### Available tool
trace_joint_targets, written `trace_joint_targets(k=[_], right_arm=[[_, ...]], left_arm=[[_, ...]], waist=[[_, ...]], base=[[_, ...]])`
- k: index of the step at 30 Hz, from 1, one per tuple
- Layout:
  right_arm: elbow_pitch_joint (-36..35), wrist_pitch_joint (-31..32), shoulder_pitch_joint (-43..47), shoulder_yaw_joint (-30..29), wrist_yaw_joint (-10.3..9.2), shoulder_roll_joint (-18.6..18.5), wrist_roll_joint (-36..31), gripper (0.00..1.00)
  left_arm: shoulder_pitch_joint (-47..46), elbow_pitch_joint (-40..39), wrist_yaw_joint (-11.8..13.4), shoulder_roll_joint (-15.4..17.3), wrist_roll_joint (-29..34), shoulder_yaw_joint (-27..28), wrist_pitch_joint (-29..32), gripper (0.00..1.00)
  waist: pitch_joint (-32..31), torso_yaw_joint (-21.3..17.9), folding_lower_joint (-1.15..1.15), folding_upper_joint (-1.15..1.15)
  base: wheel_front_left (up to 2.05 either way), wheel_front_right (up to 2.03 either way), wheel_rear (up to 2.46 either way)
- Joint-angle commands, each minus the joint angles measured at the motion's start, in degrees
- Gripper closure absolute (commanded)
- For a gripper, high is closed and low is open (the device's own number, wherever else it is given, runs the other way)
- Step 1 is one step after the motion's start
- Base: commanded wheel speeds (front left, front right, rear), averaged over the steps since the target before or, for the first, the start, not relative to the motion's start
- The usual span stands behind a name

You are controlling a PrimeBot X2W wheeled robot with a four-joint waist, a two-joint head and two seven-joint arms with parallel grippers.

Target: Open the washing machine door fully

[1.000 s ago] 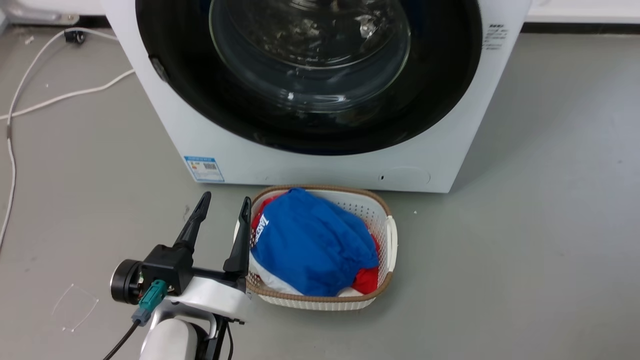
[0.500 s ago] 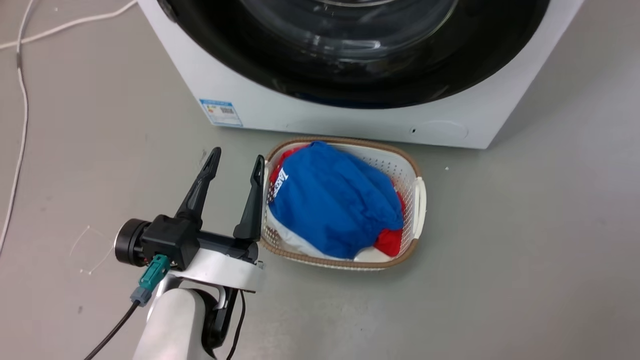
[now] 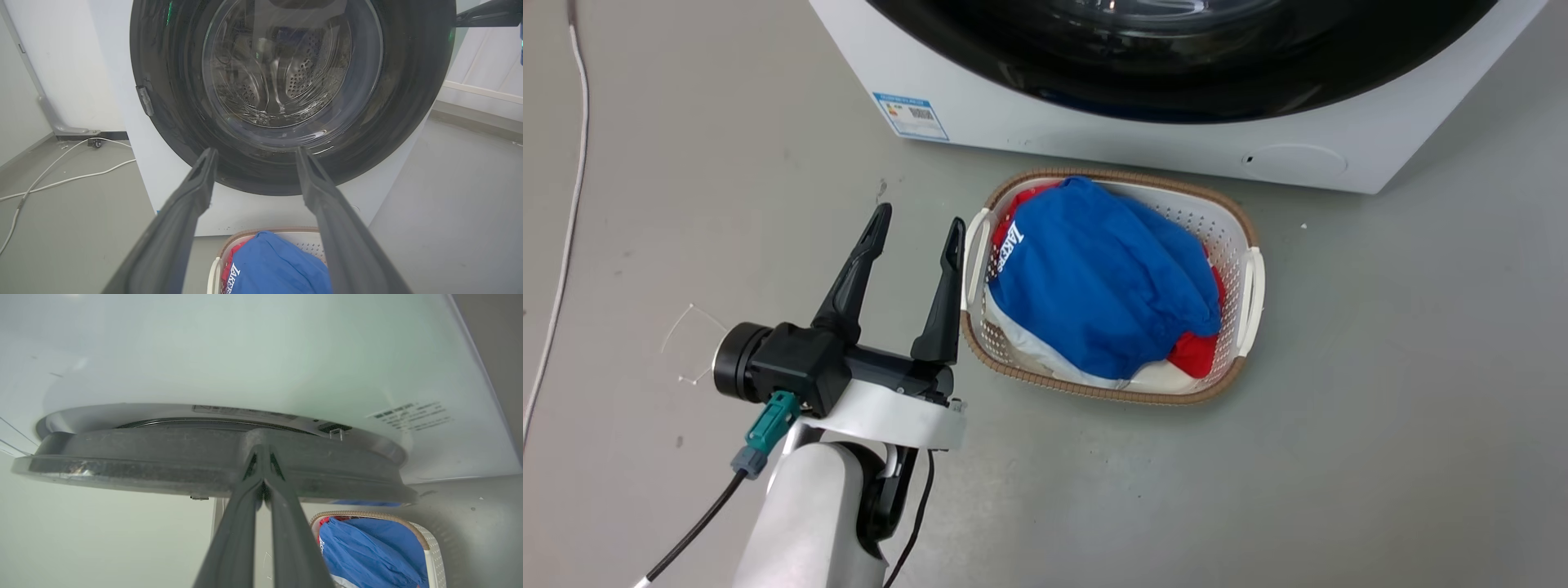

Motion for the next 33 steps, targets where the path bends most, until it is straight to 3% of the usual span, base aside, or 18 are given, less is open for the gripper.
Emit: trace_joint_targets(k=[1, 6, 16, 33], right_arm=[[0.41, -0.35, -1.49, 0.31, 0.02, 0.41, -0.44, 1.0], [0.84, -0.5, -3.31, 0.74, 0.02, 1.35, -1.26, 1.0], [0.93, 5.12, -2.44, 1.47, 0.09, 2.4, -1.45, 1.0], [-3.13, 19.14, 11.29, 1.5, 0.08, 5.28, 1.76, 1.0]], left_arm=[[-0.97, -0.36, -0.05, -0.13, -0.34, -0.06, -0.15, 0.0], [-1.84, -0.92, 0.45, -0.14, -0.94, -0.74, -0.15, 0.0], [-2.05, -0.2, 0.94, -0.14, -1.29, -0.73, -0.15, 0.0], [3.45, 2.36, 0.69, -0.13, -0.1, -0.06, -0.15, 0.0]], waist=[[1.18, 0.51, -0.01, 0.0], [2.92, 0.97, -0.01, 0.0], [2.62, 0.78, -0.01, 0.0], [-7.3, -1.63, -0.01, 0.0]], base=[[0.0, 0.0, 0.0], [0.0, 0.0, 0.0], [0.0, 0.0, 0.0], [0.0, 0.0, 0.0]])
